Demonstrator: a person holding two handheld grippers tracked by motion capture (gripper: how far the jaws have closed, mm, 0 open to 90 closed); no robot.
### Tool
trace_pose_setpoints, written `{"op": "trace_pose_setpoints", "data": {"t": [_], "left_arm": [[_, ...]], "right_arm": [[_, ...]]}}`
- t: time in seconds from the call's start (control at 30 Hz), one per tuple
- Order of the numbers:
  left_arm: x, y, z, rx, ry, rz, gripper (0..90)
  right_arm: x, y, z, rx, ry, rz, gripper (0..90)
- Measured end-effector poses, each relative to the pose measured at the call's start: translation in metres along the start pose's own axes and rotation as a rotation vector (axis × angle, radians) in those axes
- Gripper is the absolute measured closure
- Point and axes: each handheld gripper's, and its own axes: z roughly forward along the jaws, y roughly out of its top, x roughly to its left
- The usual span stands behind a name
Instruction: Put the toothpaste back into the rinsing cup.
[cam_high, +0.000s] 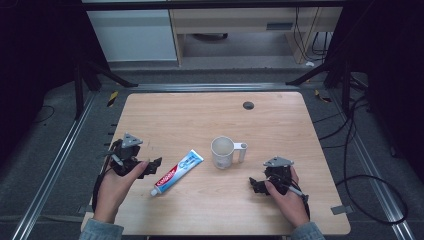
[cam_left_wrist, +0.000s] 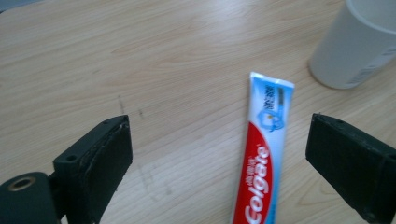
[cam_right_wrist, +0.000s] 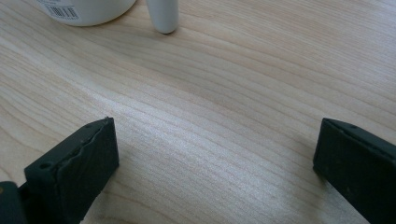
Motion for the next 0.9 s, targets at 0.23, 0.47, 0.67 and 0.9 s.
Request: {"op": "trace_pose_setpoints", "data": {"t": [0.23,0.47,0.67,0.9], "left_arm": [[-0.01,0.007,0.016,0.056,0.0,0.008,8.7],[-0.027,0.014,0.035,0.14,0.005,0.101,7.5],[-0.033,0.018,0.055,0.265,-0.006,0.165,6.5],[-0.038,0.022,0.073,0.38,-0.037,0.198,6.9]], "right_arm": [[0.0,0.0,0.0,0.0,0.0,0.0,0.4],[0.0,0.0,0.0,-0.001,0.003,-0.002,0.4],[0.0,0.0,0.0,-0.001,0.003,-0.003,0.4],[0.0,0.0,-0.001,-0.001,0.008,-0.005,0.4]]}}
